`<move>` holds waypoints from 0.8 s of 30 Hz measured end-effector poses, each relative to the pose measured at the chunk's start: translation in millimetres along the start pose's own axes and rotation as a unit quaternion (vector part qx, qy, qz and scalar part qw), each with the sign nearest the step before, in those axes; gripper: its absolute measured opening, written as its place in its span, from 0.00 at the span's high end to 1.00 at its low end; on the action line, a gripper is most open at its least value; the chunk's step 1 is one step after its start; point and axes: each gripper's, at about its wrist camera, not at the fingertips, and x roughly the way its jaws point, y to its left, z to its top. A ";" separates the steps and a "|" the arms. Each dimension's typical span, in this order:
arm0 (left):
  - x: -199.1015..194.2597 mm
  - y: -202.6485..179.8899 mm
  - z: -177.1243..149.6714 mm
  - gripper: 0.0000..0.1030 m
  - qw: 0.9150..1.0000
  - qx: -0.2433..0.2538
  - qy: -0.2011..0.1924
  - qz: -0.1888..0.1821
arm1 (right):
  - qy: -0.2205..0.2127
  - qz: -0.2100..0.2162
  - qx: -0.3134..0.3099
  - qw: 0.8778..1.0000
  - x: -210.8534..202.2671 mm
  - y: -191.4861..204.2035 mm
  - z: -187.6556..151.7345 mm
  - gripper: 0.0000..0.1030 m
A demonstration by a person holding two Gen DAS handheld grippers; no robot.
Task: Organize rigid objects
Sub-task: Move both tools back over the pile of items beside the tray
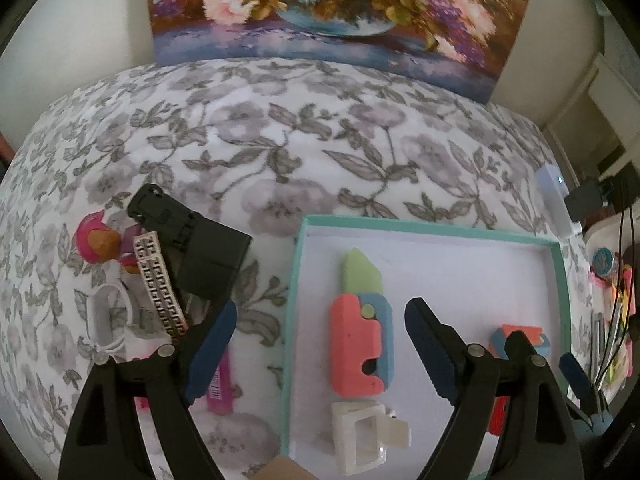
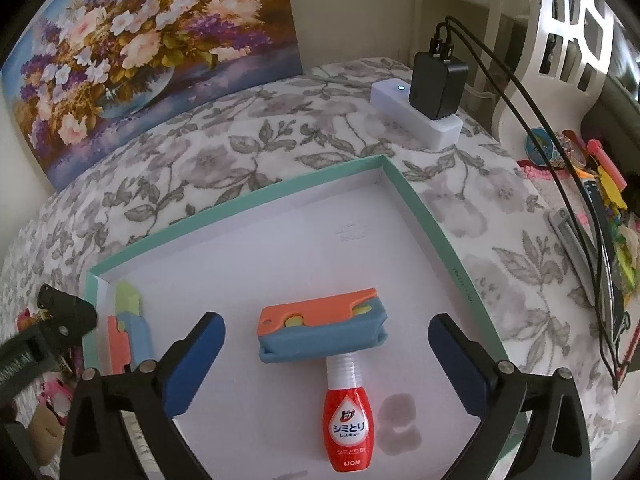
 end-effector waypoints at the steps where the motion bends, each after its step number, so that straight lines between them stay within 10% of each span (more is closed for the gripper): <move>1: -0.8 2.9 0.2 0.16 1.000 -0.004 -0.002 0.000 | 0.000 -0.003 -0.002 1.000 0.0 0.6 -0.1 0.00; 6: -4.2 17.5 0.6 0.00 1.000 -0.022 -0.010 0.001 | -0.002 -0.003 -0.009 1.000 -0.9 3.3 -0.2 0.00; 24: -49.4 63.5 -0.7 0.00 0.997 -0.048 -0.056 0.040 | -0.050 0.047 -0.025 0.997 -47.1 36.0 -0.2 0.00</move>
